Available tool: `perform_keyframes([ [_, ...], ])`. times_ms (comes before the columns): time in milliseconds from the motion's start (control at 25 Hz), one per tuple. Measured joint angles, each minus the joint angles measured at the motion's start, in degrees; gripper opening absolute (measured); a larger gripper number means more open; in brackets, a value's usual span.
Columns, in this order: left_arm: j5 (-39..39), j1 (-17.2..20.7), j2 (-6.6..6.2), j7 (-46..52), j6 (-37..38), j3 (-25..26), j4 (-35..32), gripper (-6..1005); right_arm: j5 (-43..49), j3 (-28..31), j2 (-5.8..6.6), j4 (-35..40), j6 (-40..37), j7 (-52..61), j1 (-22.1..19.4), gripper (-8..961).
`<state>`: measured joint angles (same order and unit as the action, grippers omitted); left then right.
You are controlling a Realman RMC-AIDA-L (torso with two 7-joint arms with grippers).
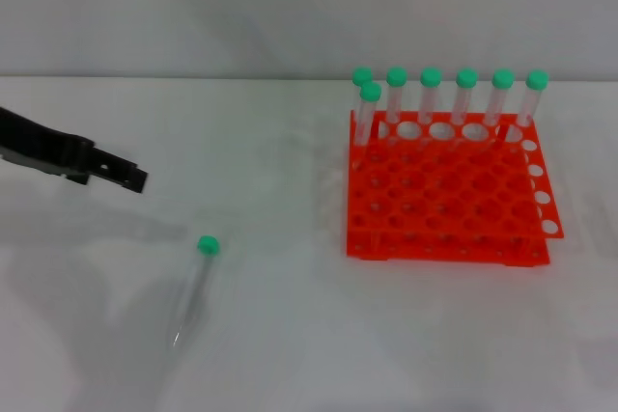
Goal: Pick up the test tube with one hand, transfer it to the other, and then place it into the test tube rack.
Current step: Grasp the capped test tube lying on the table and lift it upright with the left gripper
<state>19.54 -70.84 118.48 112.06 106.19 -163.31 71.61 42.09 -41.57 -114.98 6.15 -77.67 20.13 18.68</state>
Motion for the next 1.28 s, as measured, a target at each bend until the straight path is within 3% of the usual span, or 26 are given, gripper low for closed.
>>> perform_keyframes([
  [240,5.16,-2.82,-0.77,6.44,-1.00,0.01,-7.29,890,0.01,0.00,0.02,0.00,-0.01,-0.02,-0.04,646],
  [600,11.55,-4.44,-1.77,19.21,-6.07,0.01,-20.89,889,0.02,0.00,0.09,2.85,0.60,-0.09,-0.05,647],
  [760,16.25,-5.28,-1.86,23.42,-7.34,0.01,-24.01,889,0.01,0.00,0.11,4.70,0.96,-0.15,-0.05,647],
  [1280,18.78,-2.75,-2.21,29.96,-12.30,0.11,-34.04,888,0.09,0.00,0.12,6.41,1.15,-0.27,-0.05,647],
])
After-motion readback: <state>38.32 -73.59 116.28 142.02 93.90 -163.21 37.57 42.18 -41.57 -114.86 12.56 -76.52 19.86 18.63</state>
